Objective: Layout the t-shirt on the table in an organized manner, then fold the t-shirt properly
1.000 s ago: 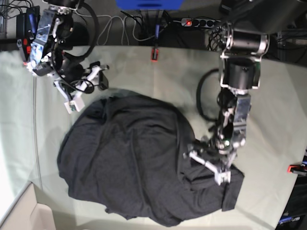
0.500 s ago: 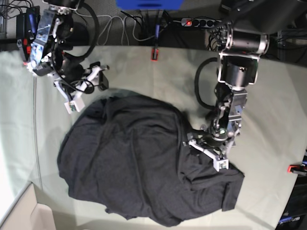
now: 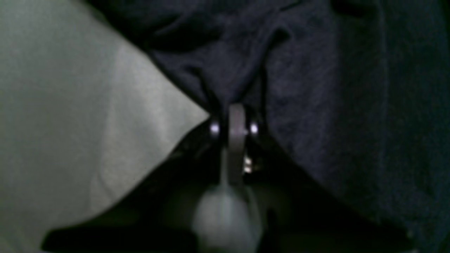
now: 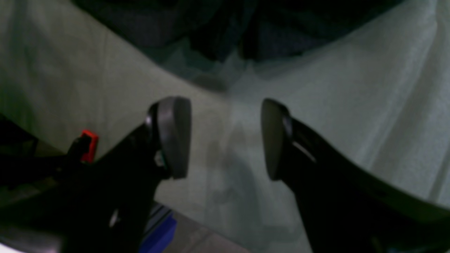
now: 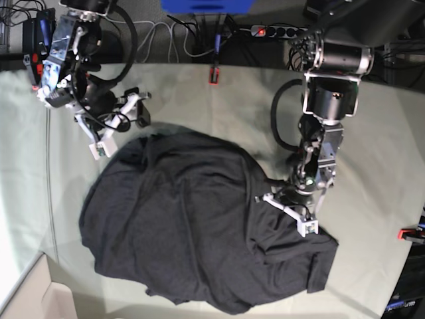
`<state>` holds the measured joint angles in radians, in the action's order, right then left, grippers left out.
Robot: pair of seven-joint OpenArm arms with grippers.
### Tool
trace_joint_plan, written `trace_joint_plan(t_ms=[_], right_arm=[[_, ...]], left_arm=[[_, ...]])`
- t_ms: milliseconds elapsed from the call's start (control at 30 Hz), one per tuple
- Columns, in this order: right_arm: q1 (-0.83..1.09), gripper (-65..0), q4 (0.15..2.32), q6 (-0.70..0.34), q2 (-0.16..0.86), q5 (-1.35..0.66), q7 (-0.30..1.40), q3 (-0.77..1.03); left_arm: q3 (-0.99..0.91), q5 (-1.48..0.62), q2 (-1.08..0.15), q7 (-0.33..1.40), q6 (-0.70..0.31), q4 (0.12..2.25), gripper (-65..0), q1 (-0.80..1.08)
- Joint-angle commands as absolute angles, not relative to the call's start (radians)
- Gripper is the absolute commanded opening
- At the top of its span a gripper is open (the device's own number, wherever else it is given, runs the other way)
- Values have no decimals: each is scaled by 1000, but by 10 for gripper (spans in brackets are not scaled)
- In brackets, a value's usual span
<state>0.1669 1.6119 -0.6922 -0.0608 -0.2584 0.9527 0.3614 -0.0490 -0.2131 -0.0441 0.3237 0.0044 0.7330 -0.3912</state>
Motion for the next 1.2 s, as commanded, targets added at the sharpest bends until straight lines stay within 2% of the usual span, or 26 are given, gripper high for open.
trace_joint_plan(t_ms=[0, 167, 367, 833, 1167], right_arm=[[157, -329, 1627, -698, -56, -271, 935, 361], [157, -329, 1627, -698, -56, -271, 935, 360], [157, -329, 1627, -698, -56, -271, 935, 358], [157, -326, 1627, -698, -58, -272, 935, 357], [165, -325, 1627, -698, -56, -271, 935, 364]], left_arm=[[-50, -214, -44, 306, 5, 750, -648, -415], [-50, -236, -47, 312, 5, 796, -650, -398], [-68, -344, -116, 389, 7, 1056, -650, -237], [-490, -529, -148, 605, -4, 1484, -649, 117], [-756, -627, -150, 648, -5, 1669, -649, 308]])
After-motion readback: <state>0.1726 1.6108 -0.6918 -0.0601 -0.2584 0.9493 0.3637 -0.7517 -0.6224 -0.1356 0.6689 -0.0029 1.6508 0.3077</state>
